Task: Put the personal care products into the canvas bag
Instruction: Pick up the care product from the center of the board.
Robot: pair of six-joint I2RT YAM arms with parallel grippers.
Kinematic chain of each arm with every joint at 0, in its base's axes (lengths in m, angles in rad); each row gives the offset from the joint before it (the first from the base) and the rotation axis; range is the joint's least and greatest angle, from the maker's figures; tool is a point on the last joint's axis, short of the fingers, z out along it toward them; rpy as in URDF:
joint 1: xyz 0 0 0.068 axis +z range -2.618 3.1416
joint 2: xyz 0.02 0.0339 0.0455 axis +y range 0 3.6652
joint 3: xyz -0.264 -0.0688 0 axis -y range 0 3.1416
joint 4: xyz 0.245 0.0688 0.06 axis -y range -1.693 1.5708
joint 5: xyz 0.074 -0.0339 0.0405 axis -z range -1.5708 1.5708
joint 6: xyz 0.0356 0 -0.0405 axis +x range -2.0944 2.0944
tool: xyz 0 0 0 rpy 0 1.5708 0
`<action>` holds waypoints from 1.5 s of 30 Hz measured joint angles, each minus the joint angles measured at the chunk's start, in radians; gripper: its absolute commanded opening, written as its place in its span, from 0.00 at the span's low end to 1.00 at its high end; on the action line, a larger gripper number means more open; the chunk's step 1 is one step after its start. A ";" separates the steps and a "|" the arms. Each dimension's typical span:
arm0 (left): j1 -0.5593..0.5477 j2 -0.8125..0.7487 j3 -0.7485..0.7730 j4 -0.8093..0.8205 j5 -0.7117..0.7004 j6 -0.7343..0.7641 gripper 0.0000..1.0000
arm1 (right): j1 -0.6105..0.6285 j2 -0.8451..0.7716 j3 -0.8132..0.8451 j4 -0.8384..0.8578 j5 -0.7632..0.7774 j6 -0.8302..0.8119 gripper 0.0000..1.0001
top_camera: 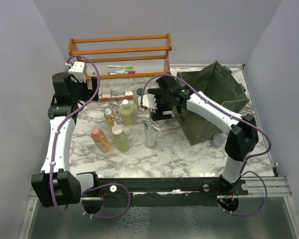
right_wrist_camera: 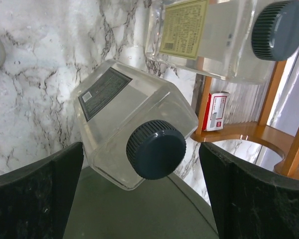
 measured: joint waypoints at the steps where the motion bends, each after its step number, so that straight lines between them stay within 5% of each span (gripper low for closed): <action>1: 0.000 0.002 0.000 0.000 0.000 0.002 0.99 | 0.000 0.005 0.003 -0.009 -0.003 -0.017 0.99; 45: 0.000 0.016 -0.008 0.001 0.023 0.016 0.99 | 0.000 0.100 0.131 -0.173 -0.111 -0.454 0.96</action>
